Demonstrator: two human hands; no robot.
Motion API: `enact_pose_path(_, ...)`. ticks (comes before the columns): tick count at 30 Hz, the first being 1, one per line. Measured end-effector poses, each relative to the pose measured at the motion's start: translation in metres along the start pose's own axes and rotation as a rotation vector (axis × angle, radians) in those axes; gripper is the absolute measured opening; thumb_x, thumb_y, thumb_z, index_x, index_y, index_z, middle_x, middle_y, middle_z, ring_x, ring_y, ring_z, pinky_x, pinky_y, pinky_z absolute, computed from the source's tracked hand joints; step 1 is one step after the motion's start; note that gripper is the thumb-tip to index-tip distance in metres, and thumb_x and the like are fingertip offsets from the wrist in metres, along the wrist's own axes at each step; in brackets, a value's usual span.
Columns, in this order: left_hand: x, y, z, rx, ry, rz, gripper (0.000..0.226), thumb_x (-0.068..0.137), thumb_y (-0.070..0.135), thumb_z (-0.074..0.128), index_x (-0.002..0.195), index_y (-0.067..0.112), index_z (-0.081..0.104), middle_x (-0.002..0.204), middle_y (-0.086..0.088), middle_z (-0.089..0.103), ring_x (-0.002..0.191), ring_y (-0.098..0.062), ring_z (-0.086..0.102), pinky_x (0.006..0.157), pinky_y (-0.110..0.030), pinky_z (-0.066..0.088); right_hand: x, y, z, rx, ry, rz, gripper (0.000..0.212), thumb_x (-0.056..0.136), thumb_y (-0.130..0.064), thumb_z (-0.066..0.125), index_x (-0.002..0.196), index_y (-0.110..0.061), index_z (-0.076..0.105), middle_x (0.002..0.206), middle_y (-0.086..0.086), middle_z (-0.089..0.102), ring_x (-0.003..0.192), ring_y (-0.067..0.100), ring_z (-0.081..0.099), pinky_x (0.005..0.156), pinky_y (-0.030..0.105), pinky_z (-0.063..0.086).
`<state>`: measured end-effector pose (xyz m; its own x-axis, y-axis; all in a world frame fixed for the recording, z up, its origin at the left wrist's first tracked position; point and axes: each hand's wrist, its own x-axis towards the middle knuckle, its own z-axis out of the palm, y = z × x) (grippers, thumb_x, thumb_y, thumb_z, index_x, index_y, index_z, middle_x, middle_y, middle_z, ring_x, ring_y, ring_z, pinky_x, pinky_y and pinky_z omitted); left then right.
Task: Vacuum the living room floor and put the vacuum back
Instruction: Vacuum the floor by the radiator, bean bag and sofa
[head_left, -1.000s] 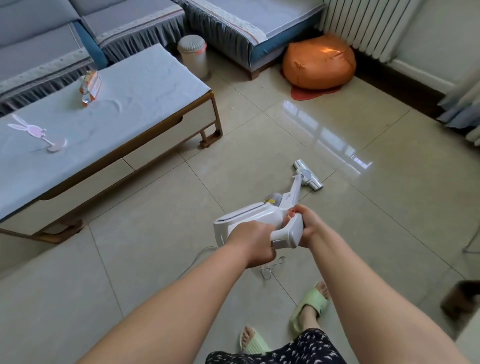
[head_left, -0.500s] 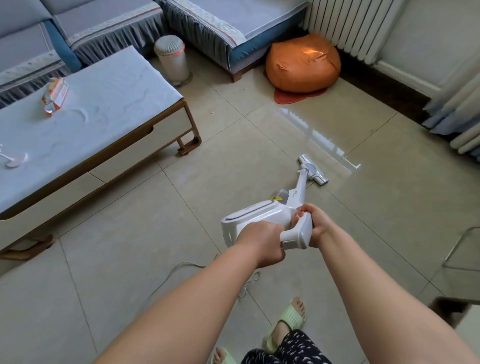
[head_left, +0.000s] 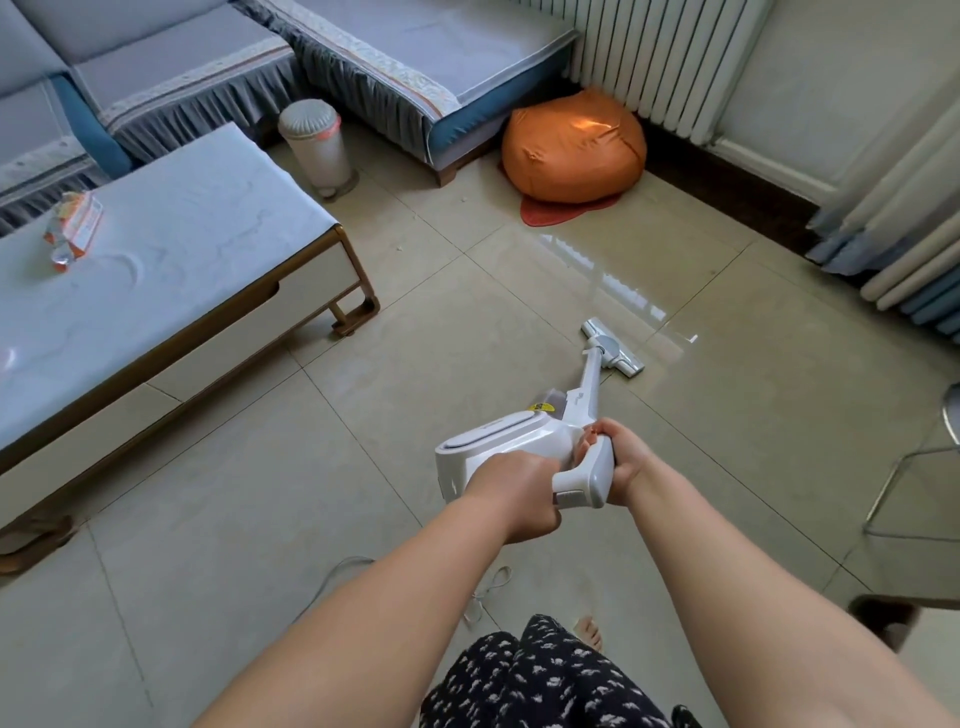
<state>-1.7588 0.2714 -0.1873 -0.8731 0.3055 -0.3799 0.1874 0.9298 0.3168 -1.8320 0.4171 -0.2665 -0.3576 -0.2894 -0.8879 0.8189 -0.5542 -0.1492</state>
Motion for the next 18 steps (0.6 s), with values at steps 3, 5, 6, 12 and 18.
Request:
enact_pose_path(3,0.011,0.0,-0.007,0.009,0.006,0.06,0.018,0.083,0.025,0.056,0.1,0.02,0.058,0.104,-0.008,0.066,0.094,-0.03,0.059,0.067,-0.029,0.036,-0.003,-0.01,0.001,0.046,-0.002,-0.023,0.016,0.068,-0.008,0.051,0.061,-0.015,0.039,0.043,-0.003,0.041,0.033,0.01,0.043,0.039,0.017,0.044)
enact_pose_path(5,0.02,0.003,-0.01,0.016,0.011,0.082,0.019,0.084,0.026,0.055,0.101,0.019,0.058,0.103,-0.008,0.066,0.094,-0.03,0.06,0.067,-0.03,0.037,-0.001,-0.018,-0.001,0.054,0.001,-0.029,0.016,0.069,-0.009,0.051,0.062,-0.016,0.038,0.043,-0.004,0.041,0.034,0.01,0.043,0.039,0.017,0.044)
enact_pose_path(6,0.026,0.004,-0.012,0.013,0.012,0.088,0.019,0.084,0.025,0.055,0.102,0.018,0.059,0.103,-0.008,0.066,0.093,-0.03,0.06,0.067,-0.03,0.038,0.0,-0.025,0.0,0.048,0.005,-0.03,0.016,0.069,-0.009,0.051,0.062,-0.016,0.039,0.043,-0.003,0.041,0.034,0.01,0.044,0.039,0.018,0.044)
enact_pose_path(12,0.074,0.018,-0.02,0.041,-0.036,0.093,0.025,0.083,0.023,0.053,0.105,0.016,0.06,0.101,-0.008,0.067,0.092,-0.031,0.06,0.073,-0.033,0.049,0.007,-0.072,-0.004,0.062,0.019,-0.016,0.016,0.072,-0.009,0.051,0.062,-0.015,0.04,0.043,-0.003,0.042,0.033,0.01,0.043,0.039,0.018,0.045)
enact_pose_path(18,0.158,0.055,-0.039,0.018,-0.051,0.089,0.027,0.081,0.023,0.053,0.106,0.019,0.061,0.099,-0.006,0.067,0.09,-0.03,0.06,0.073,-0.033,0.05,0.015,-0.164,-0.016,0.054,0.016,-0.022,0.016,0.07,-0.007,0.05,0.061,-0.015,0.04,0.043,-0.003,0.042,0.034,0.01,0.043,0.041,0.016,0.044)
